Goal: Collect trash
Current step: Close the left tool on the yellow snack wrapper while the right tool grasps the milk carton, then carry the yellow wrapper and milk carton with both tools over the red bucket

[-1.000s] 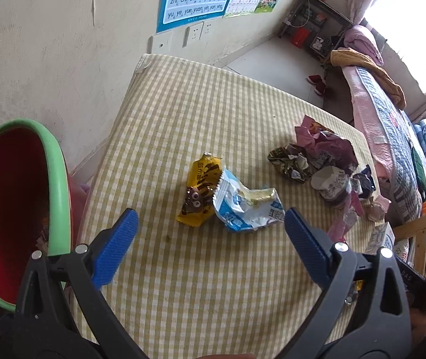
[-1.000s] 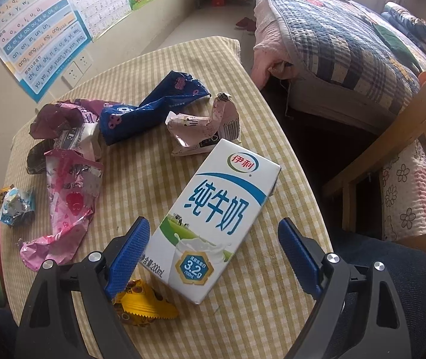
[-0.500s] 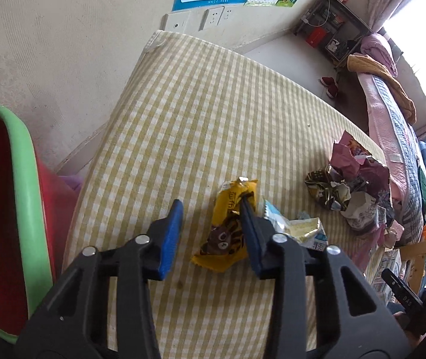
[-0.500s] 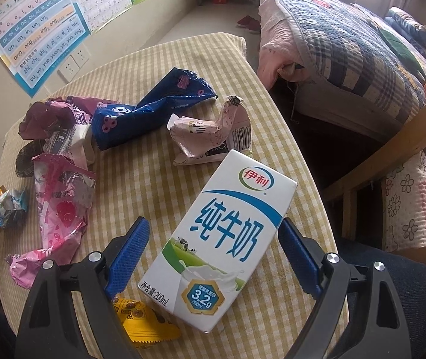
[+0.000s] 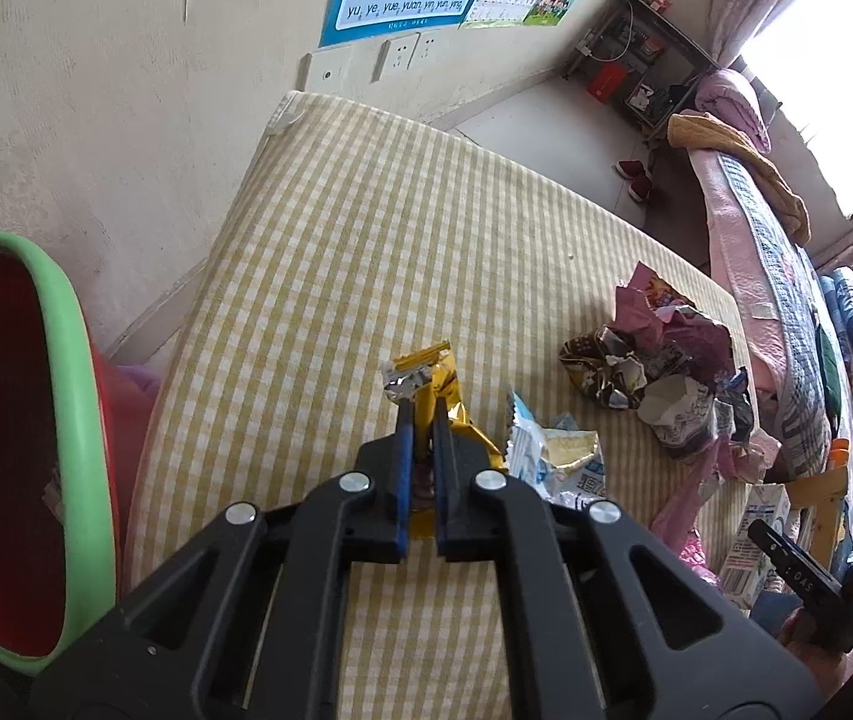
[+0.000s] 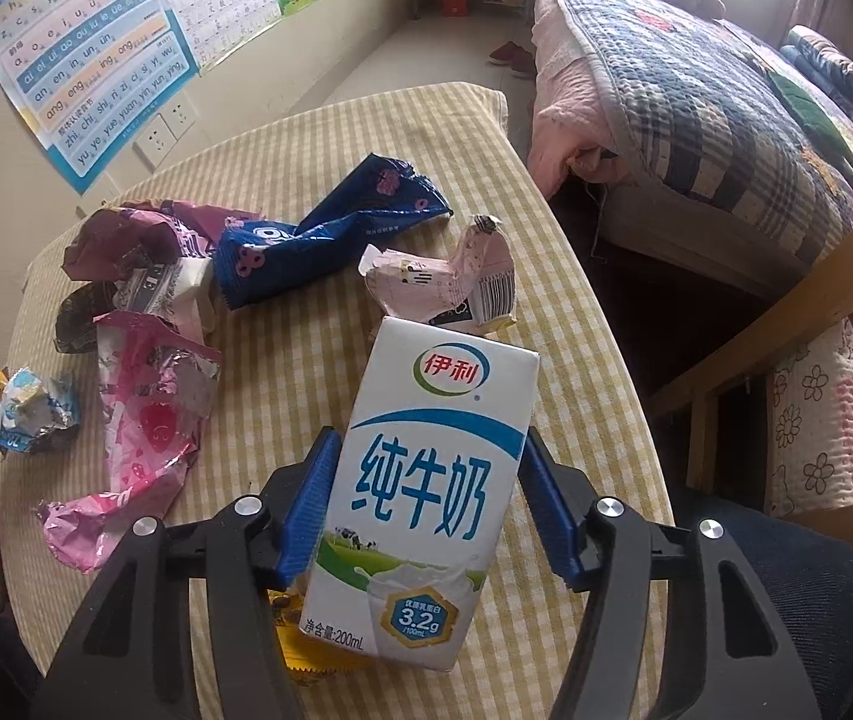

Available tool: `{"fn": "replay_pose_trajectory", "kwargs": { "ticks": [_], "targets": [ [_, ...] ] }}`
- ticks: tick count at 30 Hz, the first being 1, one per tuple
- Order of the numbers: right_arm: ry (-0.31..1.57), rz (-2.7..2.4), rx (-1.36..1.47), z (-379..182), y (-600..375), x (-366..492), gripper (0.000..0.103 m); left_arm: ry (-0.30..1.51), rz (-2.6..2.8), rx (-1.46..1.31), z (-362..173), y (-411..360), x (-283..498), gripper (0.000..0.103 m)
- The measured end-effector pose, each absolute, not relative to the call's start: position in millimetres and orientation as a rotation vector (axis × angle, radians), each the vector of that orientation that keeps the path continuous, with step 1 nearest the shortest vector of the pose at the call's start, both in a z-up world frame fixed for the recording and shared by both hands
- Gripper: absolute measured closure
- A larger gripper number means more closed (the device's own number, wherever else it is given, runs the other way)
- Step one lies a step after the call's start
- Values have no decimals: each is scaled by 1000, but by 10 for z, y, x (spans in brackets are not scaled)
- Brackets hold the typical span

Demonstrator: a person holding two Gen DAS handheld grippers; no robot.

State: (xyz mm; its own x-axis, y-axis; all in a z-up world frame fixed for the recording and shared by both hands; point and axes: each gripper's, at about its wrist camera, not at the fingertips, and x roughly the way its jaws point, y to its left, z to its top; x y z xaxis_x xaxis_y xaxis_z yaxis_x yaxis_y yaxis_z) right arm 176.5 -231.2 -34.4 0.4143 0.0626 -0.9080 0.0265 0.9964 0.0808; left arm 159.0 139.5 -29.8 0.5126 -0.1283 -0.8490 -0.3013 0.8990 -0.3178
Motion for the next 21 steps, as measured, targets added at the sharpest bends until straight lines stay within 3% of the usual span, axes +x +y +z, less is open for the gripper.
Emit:
{"fn": "replay_pose_trajectory", "kwargs": {
  "ticks": [21],
  "targets": [
    [937, 129, 19, 512, -2034, 1417, 45, 940, 80, -384, 361, 1116, 898, 98]
  ]
}}
